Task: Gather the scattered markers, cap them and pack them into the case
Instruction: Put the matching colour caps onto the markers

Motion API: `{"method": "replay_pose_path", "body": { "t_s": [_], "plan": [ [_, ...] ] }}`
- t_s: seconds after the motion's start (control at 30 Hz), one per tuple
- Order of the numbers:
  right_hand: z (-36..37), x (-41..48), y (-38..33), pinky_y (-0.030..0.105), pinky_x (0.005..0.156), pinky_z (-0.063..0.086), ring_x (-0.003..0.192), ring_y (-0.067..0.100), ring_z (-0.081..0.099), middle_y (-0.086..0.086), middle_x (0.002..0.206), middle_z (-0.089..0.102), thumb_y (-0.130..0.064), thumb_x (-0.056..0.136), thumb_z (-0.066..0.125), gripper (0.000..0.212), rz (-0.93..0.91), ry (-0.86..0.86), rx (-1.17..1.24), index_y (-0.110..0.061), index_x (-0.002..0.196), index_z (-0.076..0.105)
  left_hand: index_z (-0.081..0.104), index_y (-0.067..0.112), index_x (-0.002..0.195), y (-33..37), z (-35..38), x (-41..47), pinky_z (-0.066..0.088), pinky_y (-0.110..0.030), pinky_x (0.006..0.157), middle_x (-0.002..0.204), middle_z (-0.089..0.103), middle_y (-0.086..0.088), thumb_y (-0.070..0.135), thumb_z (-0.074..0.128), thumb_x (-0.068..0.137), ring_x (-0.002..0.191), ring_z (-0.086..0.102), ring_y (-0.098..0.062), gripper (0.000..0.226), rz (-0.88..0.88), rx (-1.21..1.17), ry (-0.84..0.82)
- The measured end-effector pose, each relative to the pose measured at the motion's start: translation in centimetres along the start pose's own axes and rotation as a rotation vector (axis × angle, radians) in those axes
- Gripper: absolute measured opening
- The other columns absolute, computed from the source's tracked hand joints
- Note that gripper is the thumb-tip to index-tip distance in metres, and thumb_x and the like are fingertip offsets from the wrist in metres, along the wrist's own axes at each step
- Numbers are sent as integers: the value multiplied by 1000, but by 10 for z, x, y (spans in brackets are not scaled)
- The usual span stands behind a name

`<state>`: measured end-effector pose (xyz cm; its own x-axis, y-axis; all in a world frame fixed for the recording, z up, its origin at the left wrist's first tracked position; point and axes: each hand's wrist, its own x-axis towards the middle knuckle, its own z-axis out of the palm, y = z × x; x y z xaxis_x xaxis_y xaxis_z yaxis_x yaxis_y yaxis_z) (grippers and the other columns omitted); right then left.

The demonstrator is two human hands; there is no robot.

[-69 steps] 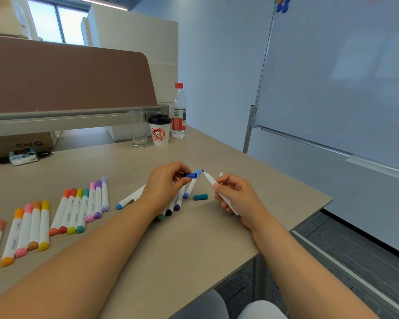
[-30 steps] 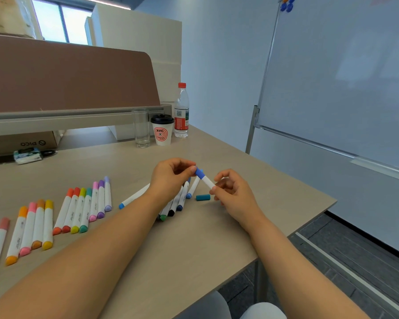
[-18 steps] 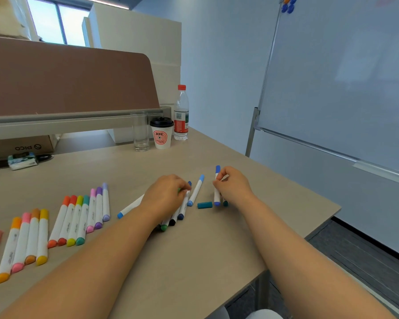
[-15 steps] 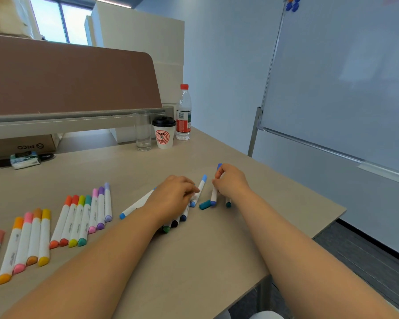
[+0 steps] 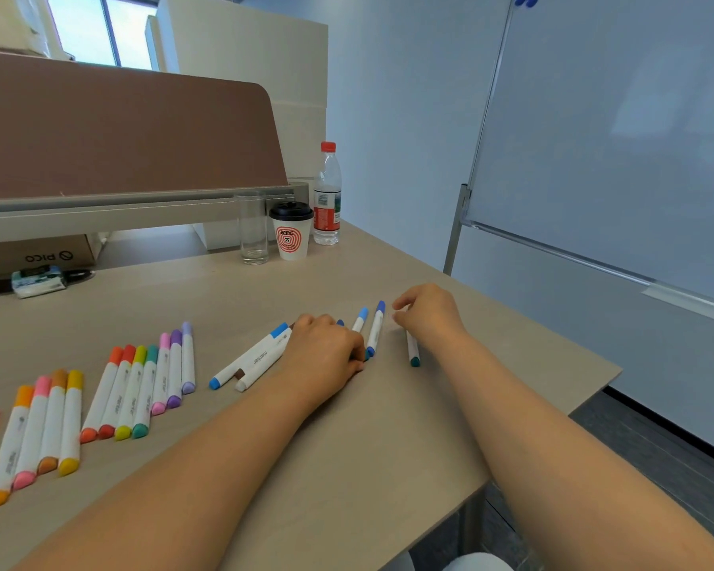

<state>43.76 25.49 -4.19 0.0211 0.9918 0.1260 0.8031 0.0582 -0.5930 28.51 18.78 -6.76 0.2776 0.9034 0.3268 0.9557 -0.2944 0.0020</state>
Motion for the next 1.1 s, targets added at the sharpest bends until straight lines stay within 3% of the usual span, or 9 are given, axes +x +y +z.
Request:
{"method": "replay_pose_path", "body": {
  "t_s": [0.17,0.27,0.33,0.43,0.57,0.7,0.87,1.1],
  "plan": [
    [1,-11,10,25,57,41,80,20,52,6,96,59,-22,82,66,30,151,-86,-211,-11,108,56,57,31,113,3,-2,-1,29,-27,95,106,64,13,37,52,91,103,52,-11,23,-35,-62,-14],
    [3,-15,13,27,64,40,81,20,48,7,104,58,-18,83,63,31,149,-65,-186,-10,111,51,56,29,122,3,-5,-2,32,-27,99,113,63,13,32,55,91,107,55,-10,31,-83,-188,7],
    [1,-19,16,27,68,42,81,18,49,6,104,56,-19,84,63,34,135,-8,-87,-11,114,51,53,24,128,1,-7,-3,39,-27,98,113,62,9,26,57,90,105,57,-10,37,-148,-355,45],
    [-3,-26,14,21,56,39,68,10,51,-1,91,56,-19,83,62,35,73,180,279,-12,116,52,52,21,131,-5,-11,-1,40,-20,90,113,58,3,18,56,91,95,53,-6,40,-248,-573,105],
    [-2,-36,-7,18,56,40,74,16,56,-6,77,51,-13,88,51,16,-61,216,562,-18,103,54,61,18,118,-17,-19,-1,39,-18,87,113,54,0,9,55,91,95,51,-5,29,-339,-813,225],
    [6,-43,-35,22,61,44,71,16,53,-5,77,49,-10,92,43,10,-125,190,674,-17,95,49,59,20,100,-28,-22,-6,49,-27,87,103,62,3,6,61,87,98,59,-11,20,-462,-1045,348],
    [33,-55,-42,8,53,40,61,3,46,-7,74,49,-16,95,48,5,-251,145,641,-15,91,51,56,16,102,-42,-25,-9,47,-13,70,98,64,4,5,58,88,88,61,-3,19,-540,-1268,440],
    [41,-58,-30,4,59,38,67,1,48,-7,82,56,-20,90,59,1,-388,92,499,-20,91,59,63,21,90,-53,-19,-10,45,-21,84,93,63,9,3,67,81,92,58,-7,21,-548,-1004,426]
  ]
}}
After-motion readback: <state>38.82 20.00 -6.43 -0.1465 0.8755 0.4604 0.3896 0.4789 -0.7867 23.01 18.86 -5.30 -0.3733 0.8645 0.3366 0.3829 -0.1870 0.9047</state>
